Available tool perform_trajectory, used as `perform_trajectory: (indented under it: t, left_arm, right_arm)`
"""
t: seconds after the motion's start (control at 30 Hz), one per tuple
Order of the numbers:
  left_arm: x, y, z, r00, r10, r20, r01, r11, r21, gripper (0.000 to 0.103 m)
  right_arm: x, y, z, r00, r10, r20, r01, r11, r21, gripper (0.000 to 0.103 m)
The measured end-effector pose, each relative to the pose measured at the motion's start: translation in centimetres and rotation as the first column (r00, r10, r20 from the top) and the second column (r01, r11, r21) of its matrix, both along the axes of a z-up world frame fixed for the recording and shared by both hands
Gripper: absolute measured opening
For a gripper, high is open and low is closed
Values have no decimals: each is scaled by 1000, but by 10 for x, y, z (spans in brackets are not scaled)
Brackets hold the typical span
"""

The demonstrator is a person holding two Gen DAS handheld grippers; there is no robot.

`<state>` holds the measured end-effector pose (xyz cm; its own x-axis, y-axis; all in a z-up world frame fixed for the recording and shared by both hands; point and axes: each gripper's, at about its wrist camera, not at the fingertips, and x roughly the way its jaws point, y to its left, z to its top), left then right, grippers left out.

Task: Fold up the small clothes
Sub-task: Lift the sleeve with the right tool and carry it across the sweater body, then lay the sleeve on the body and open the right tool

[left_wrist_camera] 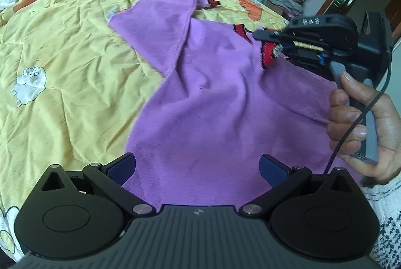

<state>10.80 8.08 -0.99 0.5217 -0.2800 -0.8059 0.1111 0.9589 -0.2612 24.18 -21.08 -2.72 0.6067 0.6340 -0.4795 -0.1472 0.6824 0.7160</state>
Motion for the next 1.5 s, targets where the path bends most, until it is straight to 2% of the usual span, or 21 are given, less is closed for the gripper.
perform_trajectory:
  t: [0.17,0.23,0.27,0.3,0.4,0.5,0.53,0.6,0.63,0.7,0.77,0.83,0.87,0.93,1.0,1.03,1.13,1.23,1.3,1.43,1.5]
  left_arm:
    - [4,-4,-4,1000,1,-14,-1,1000,7,103]
    - [7,-10,-5,1000,-9,-15,9,1000,19,103]
    - [9,-12,-6,1000,-13,-18,13,1000,24,103]
    - [11,-14,-6,1000,-17,-16,18,1000,24,103]
    - [20,-22,-5,999,-36,-2,36,999,27,103]
    - [34,-30,0,998,-50,30,50,999,19,103]
    - [40,-33,2,997,-60,41,59,998,20,103]
    - [54,-41,5,997,-62,55,61,998,26,103]
    - [63,-46,7,996,-64,58,63,998,21,103]
    - [84,-64,12,992,-106,67,107,994,-14,103]
    - [108,-93,18,980,-180,84,185,981,-58,103]
    - [134,-135,22,953,-287,94,297,949,-104,103]
    - [146,-159,21,936,-341,87,350,928,-126,103]
    - [167,-211,17,890,-451,66,455,875,-166,103]
    - [178,-264,8,840,-543,25,537,823,-184,103]
    - [180,-296,2,794,-608,4,597,779,-190,103]
    - [179,-364,-18,703,-710,-32,702,701,-129,103]
    - [183,-410,-48,708,-700,-91,702,712,-16,102]
    - [181,-422,-50,727,-685,-42,687,725,59,102]
    - [185,-428,-52,765,-641,-59,644,763,54,103]
    - [189,-430,-53,766,-642,-46,643,762,80,103]
  right_arm:
    - [20,39,-11,998,53,20,-51,994,-97,8]
    - [26,53,-23,998,67,-19,-70,982,-173,46]
    - [23,56,-26,997,72,-28,-76,975,-208,95]
    - [17,56,-26,997,83,-6,-82,972,-218,103]
    - [-20,29,-11,991,104,81,-82,968,-238,103]
    - [-66,-34,10,981,10,195,47,958,-284,103]
    - [-81,-61,15,971,-47,233,123,939,-322,103]
    - [-110,-116,15,943,-198,269,300,857,-419,103]
    - [-120,-142,12,928,-259,269,359,814,-456,103]
    - [-134,-191,-1,913,-337,229,407,773,-487,103]
    - [-144,-224,-16,910,-373,180,412,769,-489,103]
    - [-149,-237,-27,916,-370,156,399,796,-456,103]
    - [-152,-240,-32,919,-366,147,393,812,-432,103]
    - [-153,-235,-40,931,-340,136,363,818,-445,87]
    - [-154,-221,-47,937,-329,113,340,796,-501,22]
    - [-157,-215,-50,939,-325,111,334,791,-513,13]
    - [-162,-194,-54,944,-299,141,323,745,-584,8]
    - [-170,-188,-50,939,-302,165,340,734,-588,3]
    - [-179,-183,-48,938,-292,186,345,732,-588,3]
    - [-202,-178,-44,940,-282,194,342,744,-574,2]
    - [-208,-180,-49,942,-293,163,331,741,-585,2]
